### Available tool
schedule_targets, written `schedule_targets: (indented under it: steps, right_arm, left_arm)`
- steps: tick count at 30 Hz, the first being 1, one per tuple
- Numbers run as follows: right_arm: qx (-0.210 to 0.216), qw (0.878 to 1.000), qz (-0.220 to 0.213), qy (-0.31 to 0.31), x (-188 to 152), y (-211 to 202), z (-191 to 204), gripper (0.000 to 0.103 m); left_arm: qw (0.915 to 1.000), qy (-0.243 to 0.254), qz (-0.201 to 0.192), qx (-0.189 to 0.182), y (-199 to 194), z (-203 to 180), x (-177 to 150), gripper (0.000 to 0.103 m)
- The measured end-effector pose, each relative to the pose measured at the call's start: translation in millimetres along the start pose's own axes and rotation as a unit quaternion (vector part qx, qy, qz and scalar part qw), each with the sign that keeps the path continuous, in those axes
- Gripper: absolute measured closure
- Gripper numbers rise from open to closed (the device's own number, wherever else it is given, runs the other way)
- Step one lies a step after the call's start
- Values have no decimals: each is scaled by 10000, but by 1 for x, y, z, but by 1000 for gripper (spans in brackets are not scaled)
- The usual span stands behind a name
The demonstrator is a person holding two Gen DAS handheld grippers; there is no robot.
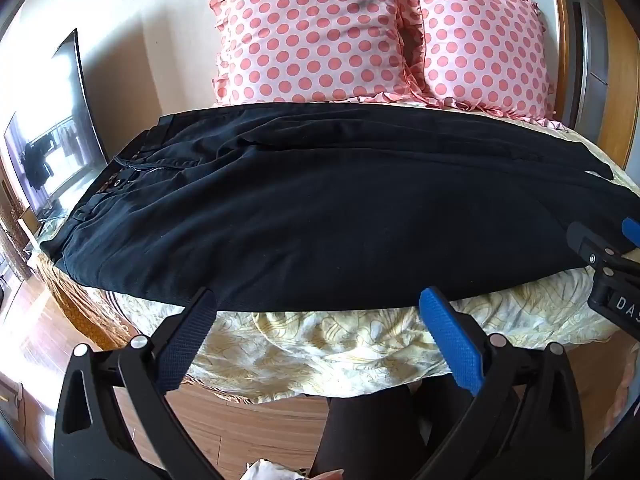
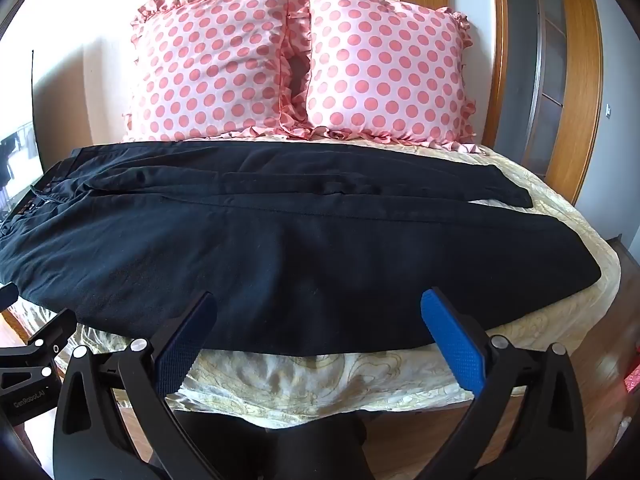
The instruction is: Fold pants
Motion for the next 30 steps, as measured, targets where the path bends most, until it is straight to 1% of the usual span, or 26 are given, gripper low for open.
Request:
schedule_targets:
  steps: [8,12,30]
  right_arm:
    - [24,10000,32,20,0,1,1,1]
    - [10,10000,-1,3,-4,4,1,1]
    - [69,9999,58,54,0,4,2,1]
  left_arm:
    - [10000,-68,60,-26,0,-2,-7,2]
    - [9999,-79,120,-53,4,-2,-5,2]
    - [9999,-78,134,-63,6,-1,-5,2]
Point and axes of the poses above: each gripper's, at about its wrist camera, not at the fingertips, and y roughly the way its jaws point, z to its left, x to its top, the point moved 3 cm from there along y, roughly the way its jaws point, and after that the axes turned 13 degrees about z, right-handed, at the moved point
